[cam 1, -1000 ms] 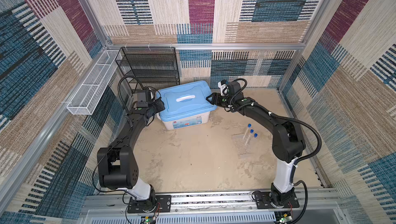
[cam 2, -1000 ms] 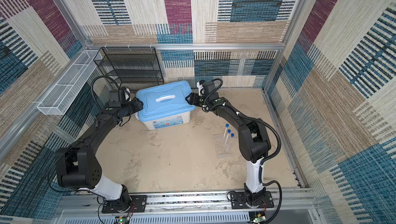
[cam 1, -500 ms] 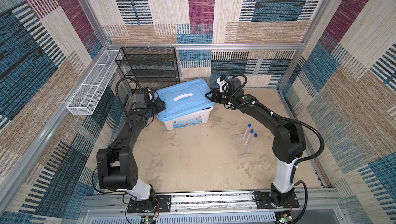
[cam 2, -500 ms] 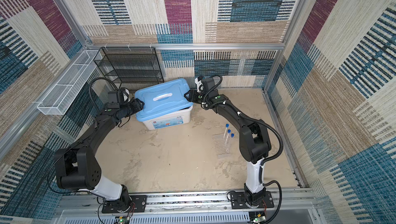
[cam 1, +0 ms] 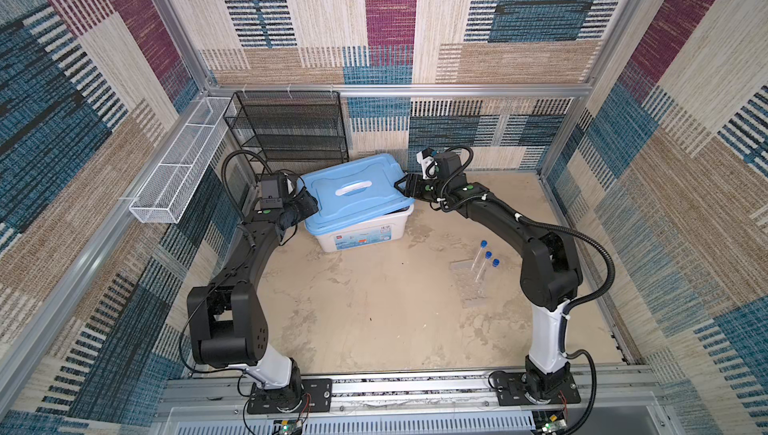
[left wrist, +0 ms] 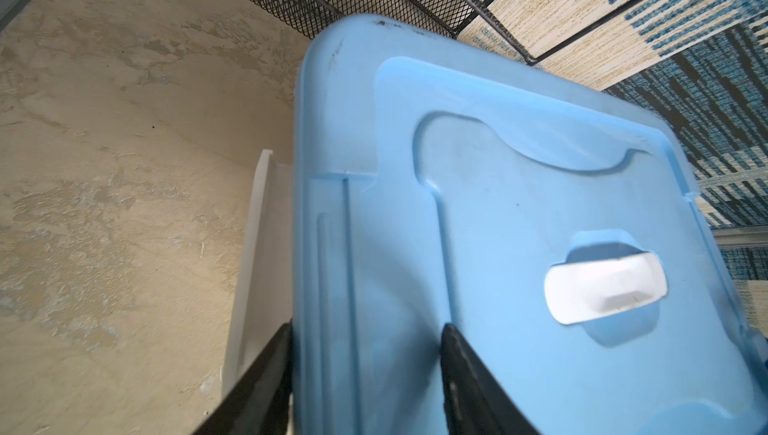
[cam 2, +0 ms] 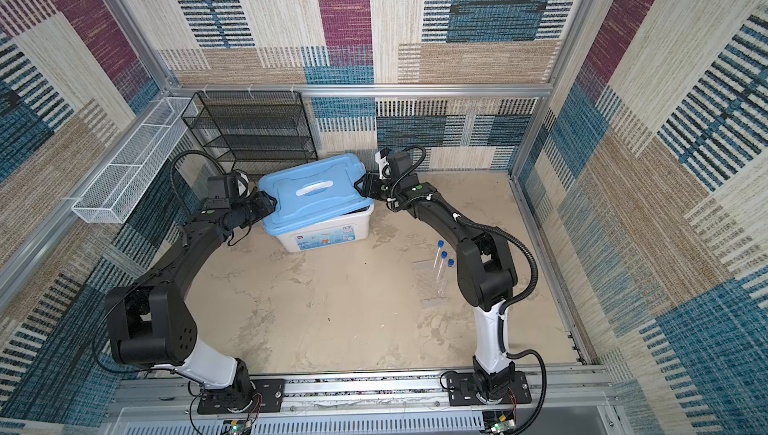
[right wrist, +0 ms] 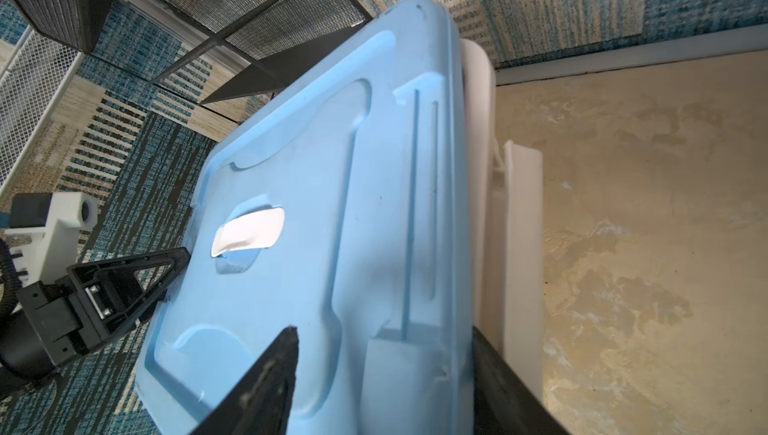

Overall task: Organize the chemistry lab equipment
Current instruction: 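Press the lid edges down onto the bin rim with both grippers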

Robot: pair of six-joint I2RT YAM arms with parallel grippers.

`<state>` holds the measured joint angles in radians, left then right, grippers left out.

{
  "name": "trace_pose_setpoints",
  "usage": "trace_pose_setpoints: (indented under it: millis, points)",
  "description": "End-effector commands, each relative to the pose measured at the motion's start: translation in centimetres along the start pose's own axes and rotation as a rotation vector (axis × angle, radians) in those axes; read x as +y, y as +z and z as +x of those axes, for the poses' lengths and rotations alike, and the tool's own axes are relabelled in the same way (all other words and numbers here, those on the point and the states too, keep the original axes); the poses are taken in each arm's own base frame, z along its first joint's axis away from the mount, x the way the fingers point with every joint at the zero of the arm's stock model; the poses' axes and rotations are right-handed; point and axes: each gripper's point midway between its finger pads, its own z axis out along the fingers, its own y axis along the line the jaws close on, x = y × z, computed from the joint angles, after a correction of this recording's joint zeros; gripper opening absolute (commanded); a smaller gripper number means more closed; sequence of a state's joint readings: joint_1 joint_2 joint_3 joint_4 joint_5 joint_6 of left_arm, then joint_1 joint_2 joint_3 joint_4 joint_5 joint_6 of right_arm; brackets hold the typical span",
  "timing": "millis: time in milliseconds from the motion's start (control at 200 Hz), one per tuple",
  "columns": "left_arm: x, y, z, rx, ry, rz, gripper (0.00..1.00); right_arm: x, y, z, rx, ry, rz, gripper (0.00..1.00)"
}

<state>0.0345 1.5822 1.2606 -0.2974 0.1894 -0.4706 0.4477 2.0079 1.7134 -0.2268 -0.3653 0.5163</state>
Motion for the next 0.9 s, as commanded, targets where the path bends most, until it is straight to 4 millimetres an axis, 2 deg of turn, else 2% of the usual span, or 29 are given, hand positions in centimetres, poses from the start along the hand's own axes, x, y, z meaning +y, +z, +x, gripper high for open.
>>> trace_pose_setpoints:
  millis: [0, 215, 431, 646, 896]
  points:
    - [0.7, 0.2, 0.9, 0.042, 0.008, -0.032, 0.55, -1.2, 0.1, -0.4, -0.024, -0.032, 0.067, 0.65]
    - [1.1, 0.4, 0.9, 0.040, 0.016, -0.051, 0.55, -2.3, 0.4, -0.3, -0.031, -0.042, 0.108, 0.67]
    - [1.0, 0.5, 0.7, 0.043, 0.019, -0.046, 0.55, -2.7, 1.6, 0.4, -0.001, -0.039, 0.103, 0.65]
    - [0.5, 0.3, 0.1, 0.040, 0.023, -0.035, 0.54, -2.5, 0.4, 1.2, 0.008, -0.036, 0.097, 0.65]
    - [1.2, 1.3, -0.1, 0.062, 0.020, -0.071, 0.46, -2.9, -0.6, 2.3, 0.023, -0.042, 0.111, 0.65]
